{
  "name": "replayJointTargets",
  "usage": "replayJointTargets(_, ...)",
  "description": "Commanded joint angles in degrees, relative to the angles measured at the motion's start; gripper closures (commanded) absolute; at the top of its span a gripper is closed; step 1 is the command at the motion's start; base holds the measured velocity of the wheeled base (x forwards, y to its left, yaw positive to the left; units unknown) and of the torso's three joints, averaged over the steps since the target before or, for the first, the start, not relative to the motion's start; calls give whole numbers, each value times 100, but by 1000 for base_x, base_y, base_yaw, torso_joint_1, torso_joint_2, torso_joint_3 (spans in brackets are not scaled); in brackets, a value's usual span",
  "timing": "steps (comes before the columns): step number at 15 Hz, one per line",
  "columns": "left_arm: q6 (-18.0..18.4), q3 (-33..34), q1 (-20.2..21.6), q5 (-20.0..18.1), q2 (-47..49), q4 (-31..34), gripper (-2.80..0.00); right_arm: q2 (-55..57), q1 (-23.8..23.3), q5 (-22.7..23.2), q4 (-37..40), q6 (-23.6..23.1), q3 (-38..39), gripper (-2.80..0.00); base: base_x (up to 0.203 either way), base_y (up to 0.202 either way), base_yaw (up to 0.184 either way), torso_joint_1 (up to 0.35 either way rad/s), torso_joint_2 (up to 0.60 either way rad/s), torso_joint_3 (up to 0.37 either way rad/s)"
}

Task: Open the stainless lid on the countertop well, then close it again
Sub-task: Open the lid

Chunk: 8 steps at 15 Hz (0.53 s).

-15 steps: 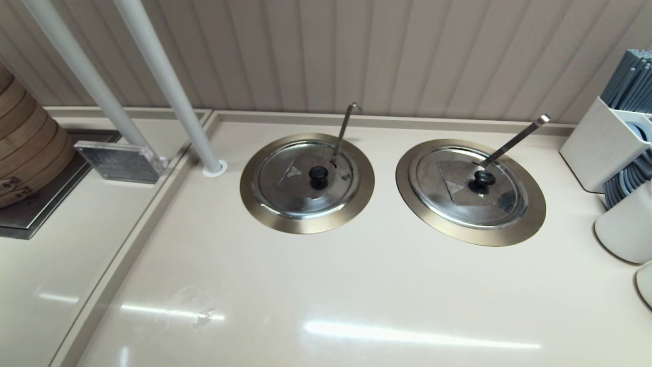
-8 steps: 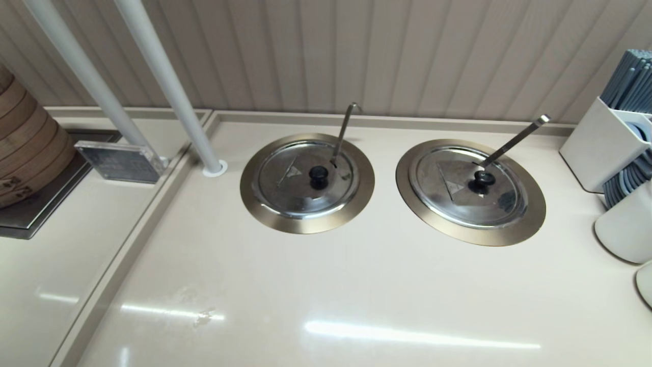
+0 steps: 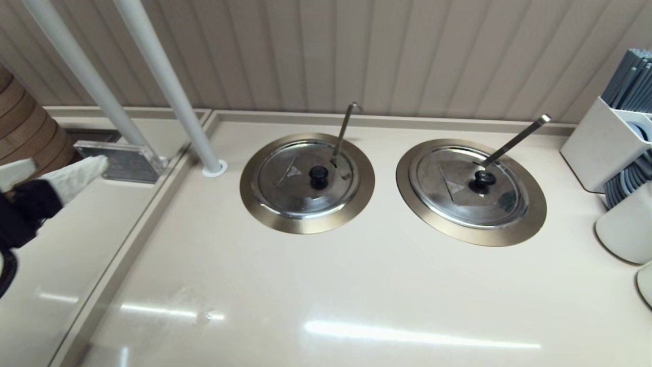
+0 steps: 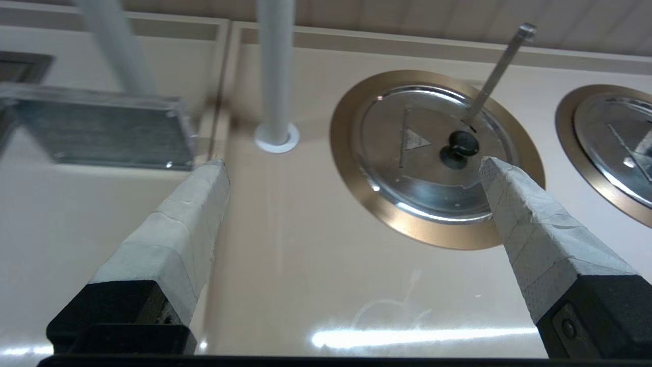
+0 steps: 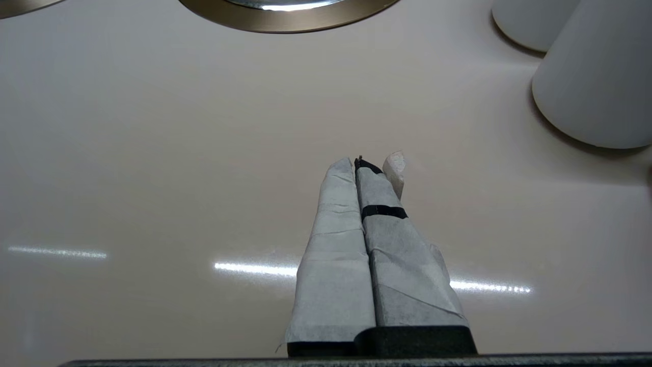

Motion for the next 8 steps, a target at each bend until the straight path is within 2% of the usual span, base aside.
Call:
replayJointTargets(1,-15,-312,-456,14,1506,-510,-280,9,0,1,0,-2,0,0,0,0,0,0,0,0)
replayJointTargets(3,-24,-724,-949,165,2490,-1237,-280,9,0,1,0,5,0,0,0,0,0,0,0,0)
replayJointTargets(4,-20,-1100,-1190,400,3009,-1435,-280,9,0,1,0,7,0,0,0,0,0,0,0,0)
replayJointTargets(7,220,-2486,-1685,1558,4406,-1679,-280,9,0,1,0,7,0,0,0,0,0,0,0,0)
replayJointTargets(8,326,-2830,-1804,1796,4724,-1731,-280,9,0,1,0,7,0,0,0,0,0,0,0,0)
